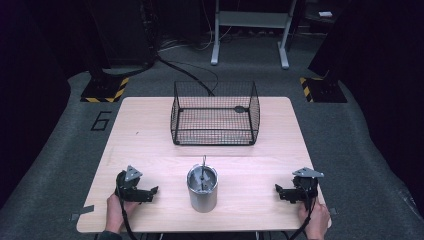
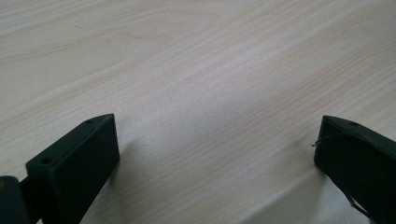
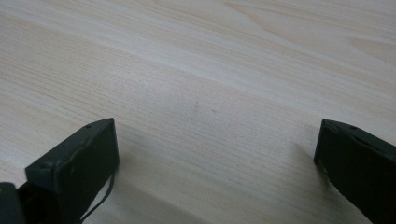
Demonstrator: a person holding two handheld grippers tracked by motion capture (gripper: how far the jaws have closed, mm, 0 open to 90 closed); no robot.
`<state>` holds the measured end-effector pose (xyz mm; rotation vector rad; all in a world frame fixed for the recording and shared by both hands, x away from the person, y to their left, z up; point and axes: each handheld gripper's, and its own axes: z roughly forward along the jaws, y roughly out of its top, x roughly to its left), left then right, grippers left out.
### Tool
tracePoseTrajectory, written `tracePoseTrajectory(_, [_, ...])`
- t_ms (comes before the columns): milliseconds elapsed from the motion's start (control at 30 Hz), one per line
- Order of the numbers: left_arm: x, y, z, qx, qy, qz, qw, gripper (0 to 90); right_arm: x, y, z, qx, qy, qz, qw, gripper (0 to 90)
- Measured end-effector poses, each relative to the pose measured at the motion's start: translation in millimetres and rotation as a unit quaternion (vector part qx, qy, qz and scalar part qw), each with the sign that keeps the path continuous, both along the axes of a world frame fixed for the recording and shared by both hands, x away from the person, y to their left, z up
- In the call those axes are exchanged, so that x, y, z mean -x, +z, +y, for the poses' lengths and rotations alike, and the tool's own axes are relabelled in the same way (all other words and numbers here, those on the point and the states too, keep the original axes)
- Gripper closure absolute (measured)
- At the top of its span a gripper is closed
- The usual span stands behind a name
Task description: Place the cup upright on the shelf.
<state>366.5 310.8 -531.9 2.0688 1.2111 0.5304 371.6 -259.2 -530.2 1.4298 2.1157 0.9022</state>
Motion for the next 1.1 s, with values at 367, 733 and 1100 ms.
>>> tracePoseTrajectory(367, [-0.4, 1.0, 0.3, -0.003, -0.006, 0.004, 1.0000, 0.0, -0.6, 0.2, -0.9, 0.005, 0.004, 0.000, 1.0000, 0.0])
tracePoseTrajectory(733, [2.7, 8.0, -8.3, 0.021, -0.040, -0.017, 0.9988, 0.0, -2.6, 0.0, -1.8, 0.006, 0.011, -0.002, 0.9999, 0.0])
tracePoseTrajectory(1100, [17.4, 28.0, -27.5, 0.053, -0.101, -0.035, 0.9929, 0.0, -2.8, -0.1, -1.9, 0.007, 0.011, -0.003, 0.9999, 0.0])
